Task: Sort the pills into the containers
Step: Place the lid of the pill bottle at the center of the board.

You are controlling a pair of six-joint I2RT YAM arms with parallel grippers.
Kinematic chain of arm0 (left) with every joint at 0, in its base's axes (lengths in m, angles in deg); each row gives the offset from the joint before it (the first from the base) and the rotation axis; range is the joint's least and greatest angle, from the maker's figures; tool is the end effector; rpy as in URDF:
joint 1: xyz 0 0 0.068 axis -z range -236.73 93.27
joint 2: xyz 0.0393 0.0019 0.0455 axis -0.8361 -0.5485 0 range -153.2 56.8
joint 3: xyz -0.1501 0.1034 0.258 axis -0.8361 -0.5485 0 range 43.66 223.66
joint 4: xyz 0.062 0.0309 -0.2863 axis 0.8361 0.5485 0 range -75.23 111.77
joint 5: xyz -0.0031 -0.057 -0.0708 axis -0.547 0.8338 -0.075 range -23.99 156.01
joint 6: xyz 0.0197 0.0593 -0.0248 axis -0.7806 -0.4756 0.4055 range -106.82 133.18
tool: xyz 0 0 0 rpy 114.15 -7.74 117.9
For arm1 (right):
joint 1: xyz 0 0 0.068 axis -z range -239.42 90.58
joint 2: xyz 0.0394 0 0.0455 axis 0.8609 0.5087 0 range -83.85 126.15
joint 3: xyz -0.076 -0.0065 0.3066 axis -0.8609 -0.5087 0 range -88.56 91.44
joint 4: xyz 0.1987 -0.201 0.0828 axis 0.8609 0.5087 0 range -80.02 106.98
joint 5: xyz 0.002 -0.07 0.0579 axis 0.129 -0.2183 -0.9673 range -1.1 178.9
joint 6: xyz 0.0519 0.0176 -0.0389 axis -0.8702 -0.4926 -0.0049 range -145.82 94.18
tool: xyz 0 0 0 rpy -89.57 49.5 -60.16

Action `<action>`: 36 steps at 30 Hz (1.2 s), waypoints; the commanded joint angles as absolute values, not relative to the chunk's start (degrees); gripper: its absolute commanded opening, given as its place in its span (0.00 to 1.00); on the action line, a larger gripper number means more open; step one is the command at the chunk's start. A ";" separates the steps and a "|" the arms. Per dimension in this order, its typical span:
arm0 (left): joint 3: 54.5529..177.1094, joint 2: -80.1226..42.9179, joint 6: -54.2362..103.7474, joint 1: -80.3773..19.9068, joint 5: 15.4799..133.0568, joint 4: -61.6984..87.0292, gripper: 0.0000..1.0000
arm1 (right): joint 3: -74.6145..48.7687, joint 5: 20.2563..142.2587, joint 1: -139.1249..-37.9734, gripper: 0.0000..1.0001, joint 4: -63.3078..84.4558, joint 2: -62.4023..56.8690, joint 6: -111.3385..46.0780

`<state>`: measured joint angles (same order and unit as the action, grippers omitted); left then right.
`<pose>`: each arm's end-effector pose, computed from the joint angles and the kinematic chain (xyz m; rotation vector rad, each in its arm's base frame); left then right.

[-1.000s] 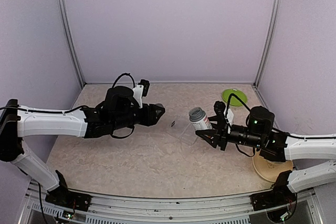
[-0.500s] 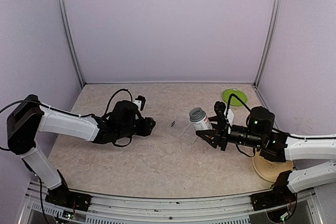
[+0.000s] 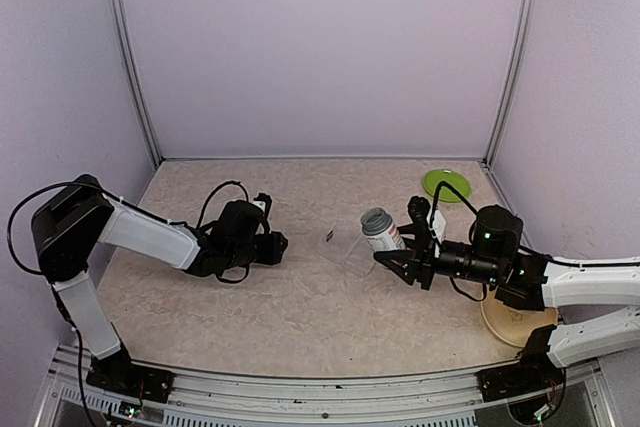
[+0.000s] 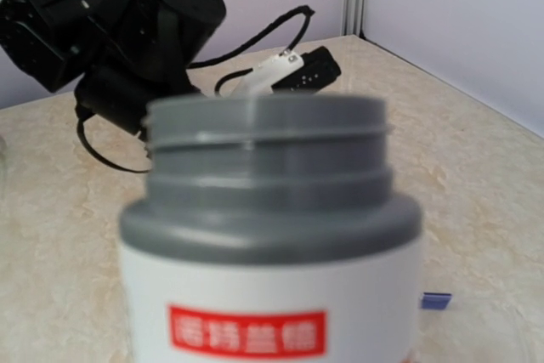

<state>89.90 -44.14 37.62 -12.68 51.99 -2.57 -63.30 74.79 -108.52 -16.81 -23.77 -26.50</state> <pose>0.2890 -0.2615 0.1458 0.2456 2.2152 -0.3930 0.1570 0.2014 0.2525 -0.9004 1.5383 0.8471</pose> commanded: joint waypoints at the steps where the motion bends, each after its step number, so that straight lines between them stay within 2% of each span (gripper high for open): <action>1: 89.51 -46.08 38.43 -13.95 51.30 -4.37 0.32 | -63.95 75.02 -108.28 0.27 -18.75 -24.98 -26.43; 21: 89.28 -50.47 39.92 -17.35 51.76 -2.75 0.38 | -64.03 75.07 -108.28 0.28 -18.97 -24.43 -26.52; 30: 88.76 -49.99 40.27 -17.45 51.76 -2.65 0.52 | -63.89 75.10 -108.33 0.28 -19.13 -23.98 -26.43; 36: 88.32 -49.26 40.43 -17.44 51.94 -2.69 0.56 | -63.83 75.04 -108.24 0.28 -19.09 -23.82 -26.34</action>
<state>89.77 -49.24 39.92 -16.94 52.01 -3.08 -63.72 74.81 -108.52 -16.83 -23.75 -26.50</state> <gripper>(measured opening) 0.546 0.513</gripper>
